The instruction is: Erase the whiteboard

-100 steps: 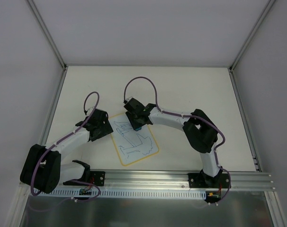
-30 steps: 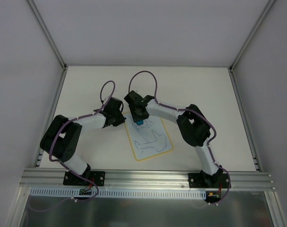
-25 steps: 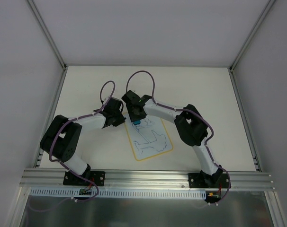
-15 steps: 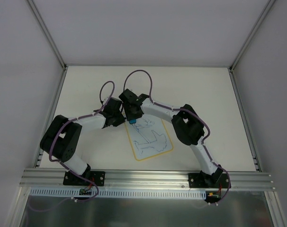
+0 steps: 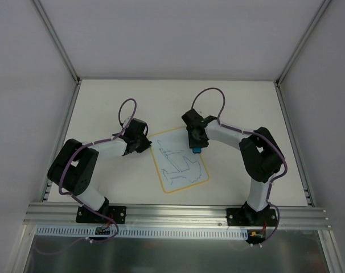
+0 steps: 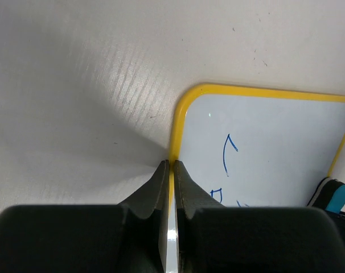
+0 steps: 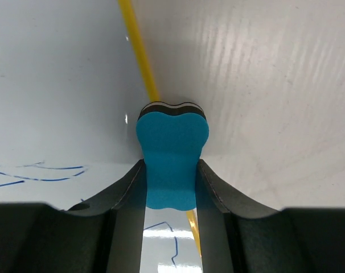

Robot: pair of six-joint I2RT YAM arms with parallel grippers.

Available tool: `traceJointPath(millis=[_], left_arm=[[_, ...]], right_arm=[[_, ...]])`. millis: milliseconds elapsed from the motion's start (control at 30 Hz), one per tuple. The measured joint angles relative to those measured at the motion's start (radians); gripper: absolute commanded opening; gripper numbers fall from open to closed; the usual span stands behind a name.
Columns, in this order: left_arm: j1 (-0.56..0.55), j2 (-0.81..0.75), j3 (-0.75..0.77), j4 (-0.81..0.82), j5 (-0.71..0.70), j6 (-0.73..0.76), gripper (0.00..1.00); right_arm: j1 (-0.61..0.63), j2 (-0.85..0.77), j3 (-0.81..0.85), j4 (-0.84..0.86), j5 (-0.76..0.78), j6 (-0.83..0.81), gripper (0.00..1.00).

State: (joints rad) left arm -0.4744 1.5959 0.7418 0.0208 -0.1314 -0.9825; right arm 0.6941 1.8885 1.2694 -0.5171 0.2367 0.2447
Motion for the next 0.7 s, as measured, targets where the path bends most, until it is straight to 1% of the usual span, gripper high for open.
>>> traceJointPath(millis=[100,200,300,500,600,700], left_arm=[[0.000,0.000,0.000,0.001,0.001,0.000,0.00],[0.000,0.001,0.000,0.001,0.001,0.000,0.00],[0.000,0.001,0.000,0.001,0.002,0.000,0.00],[0.000,0.001,0.000,0.001,0.007,0.001,0.00],[0.000,0.001,0.000,0.001,0.008,0.001,0.00],[0.003,0.001,0.000,0.001,0.011,0.000,0.00]], right_arm=[[-0.013,-0.019,-0.024,-0.003,0.003,-0.014,0.00],[0.027,0.000,0.000,-0.012,0.008,-0.032,0.00],[0.096,0.060,0.081,-0.021,-0.010,-0.045,0.00],[0.216,0.179,0.245,0.007,-0.107,-0.048,0.00],[0.251,0.219,0.302,0.022,-0.158,-0.047,0.00],[0.253,0.220,0.298,0.034,-0.182,-0.039,0.00]])
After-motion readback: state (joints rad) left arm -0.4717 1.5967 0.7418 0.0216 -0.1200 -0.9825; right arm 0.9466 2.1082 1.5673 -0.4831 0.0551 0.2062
